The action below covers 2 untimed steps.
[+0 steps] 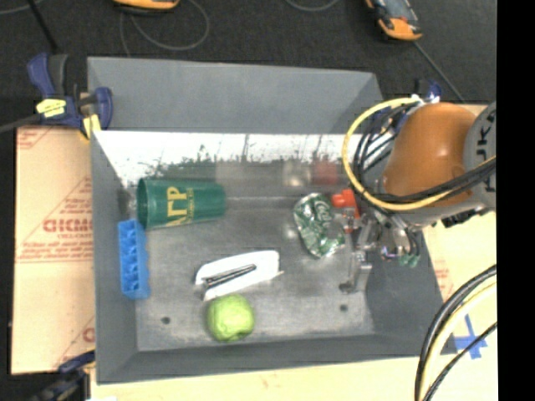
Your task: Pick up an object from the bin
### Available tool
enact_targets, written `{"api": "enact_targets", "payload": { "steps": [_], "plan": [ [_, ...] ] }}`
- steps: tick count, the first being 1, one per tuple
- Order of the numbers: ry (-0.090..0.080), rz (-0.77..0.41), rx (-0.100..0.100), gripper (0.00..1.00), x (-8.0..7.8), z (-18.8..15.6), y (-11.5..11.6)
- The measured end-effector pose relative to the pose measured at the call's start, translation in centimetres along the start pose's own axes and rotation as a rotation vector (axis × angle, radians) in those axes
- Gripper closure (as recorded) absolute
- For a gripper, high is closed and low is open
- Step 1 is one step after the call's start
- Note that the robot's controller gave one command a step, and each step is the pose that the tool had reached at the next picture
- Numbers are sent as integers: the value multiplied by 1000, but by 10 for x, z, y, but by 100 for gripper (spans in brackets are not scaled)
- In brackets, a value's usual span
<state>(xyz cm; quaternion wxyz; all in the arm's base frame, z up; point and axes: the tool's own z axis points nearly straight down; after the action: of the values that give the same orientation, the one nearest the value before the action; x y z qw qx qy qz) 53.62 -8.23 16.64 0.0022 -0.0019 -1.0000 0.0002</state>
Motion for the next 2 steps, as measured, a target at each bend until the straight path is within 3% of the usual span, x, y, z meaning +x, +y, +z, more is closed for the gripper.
{"api": "enact_targets", "payload": {
  "steps": [2],
  "plan": [
    [-8,-3,1,0,-2,-4,0]
  ]
}}
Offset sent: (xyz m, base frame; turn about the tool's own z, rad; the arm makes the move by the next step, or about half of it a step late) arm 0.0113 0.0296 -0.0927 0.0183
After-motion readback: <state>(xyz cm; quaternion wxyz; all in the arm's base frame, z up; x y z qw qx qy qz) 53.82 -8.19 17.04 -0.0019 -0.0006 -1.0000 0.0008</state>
